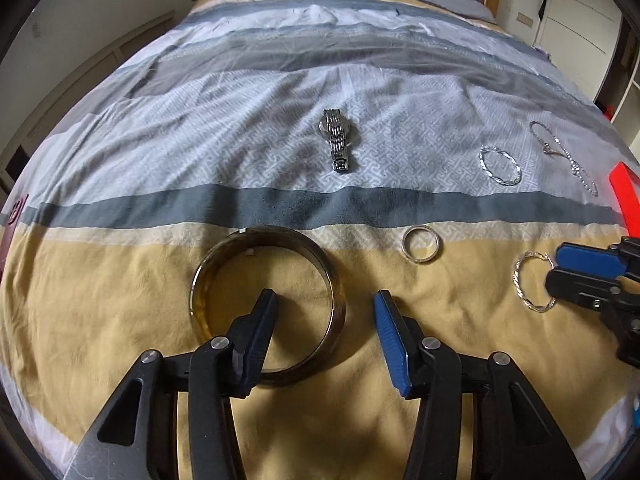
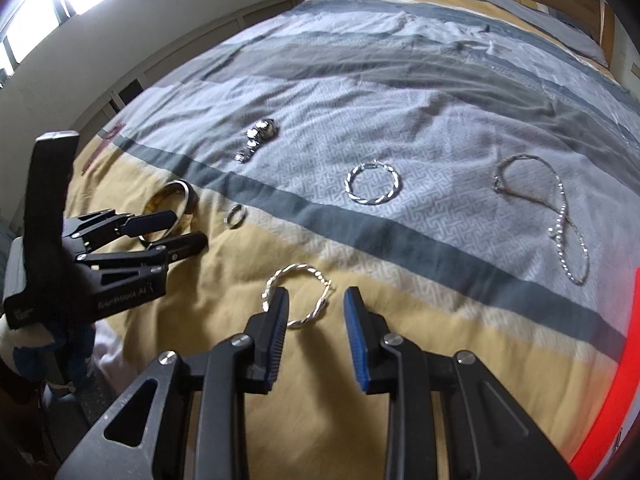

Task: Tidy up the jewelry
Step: 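Grasp the dark tortoiseshell bangle with the left tool while the right tool grasps the twisted silver hoop, then carry the dark bangle and twisted hoop over the red box with both tools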

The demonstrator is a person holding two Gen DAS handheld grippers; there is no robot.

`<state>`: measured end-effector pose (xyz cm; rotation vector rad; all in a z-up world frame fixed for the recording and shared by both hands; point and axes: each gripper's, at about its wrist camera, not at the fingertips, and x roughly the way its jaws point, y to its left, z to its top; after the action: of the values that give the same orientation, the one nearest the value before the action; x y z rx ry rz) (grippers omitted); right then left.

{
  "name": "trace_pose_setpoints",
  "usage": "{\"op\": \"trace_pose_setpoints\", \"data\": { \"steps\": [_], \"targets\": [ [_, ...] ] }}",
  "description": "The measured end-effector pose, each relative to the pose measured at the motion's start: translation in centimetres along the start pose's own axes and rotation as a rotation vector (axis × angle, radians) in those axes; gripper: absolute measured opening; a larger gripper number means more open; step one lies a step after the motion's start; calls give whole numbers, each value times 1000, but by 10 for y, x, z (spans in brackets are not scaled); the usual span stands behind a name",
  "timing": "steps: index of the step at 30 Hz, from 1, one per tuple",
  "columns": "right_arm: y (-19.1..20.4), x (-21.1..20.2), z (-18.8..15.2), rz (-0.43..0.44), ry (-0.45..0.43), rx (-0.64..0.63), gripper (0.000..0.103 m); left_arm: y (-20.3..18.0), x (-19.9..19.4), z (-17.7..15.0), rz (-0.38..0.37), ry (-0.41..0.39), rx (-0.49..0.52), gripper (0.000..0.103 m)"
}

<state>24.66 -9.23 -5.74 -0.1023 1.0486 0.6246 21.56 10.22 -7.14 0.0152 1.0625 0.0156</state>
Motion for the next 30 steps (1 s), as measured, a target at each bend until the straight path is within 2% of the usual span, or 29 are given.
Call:
{"op": "trace_pose_setpoints", "data": {
  "steps": [3,7,9,11,12,19,30],
  "targets": [
    [2,15,1,-26,26,-22,27,-1,7,2,-5,9,-2,46],
    [8,26,-2,-69,17,-54,25,-5,13,4,-1,10,4,37],
    [8,28,-3,-88,-3,-62,19,-7,14,5,-5,6,-4,29],
    [7,26,-2,-89,-14,-48,8,-8,11,5,-18,1,-18,14],
    [5,24,-2,-84,-20,-38,7,-7,9,5,-20,-2,-28,10],
    [12,-14,-14,-67,-88,-30,6,0,-20,-8,-88,-59,-111,9],
    [36,-95,-41,-90,-186,-11,6,-8,-97,-29,-150,-173,-117,8]
  ]
}}
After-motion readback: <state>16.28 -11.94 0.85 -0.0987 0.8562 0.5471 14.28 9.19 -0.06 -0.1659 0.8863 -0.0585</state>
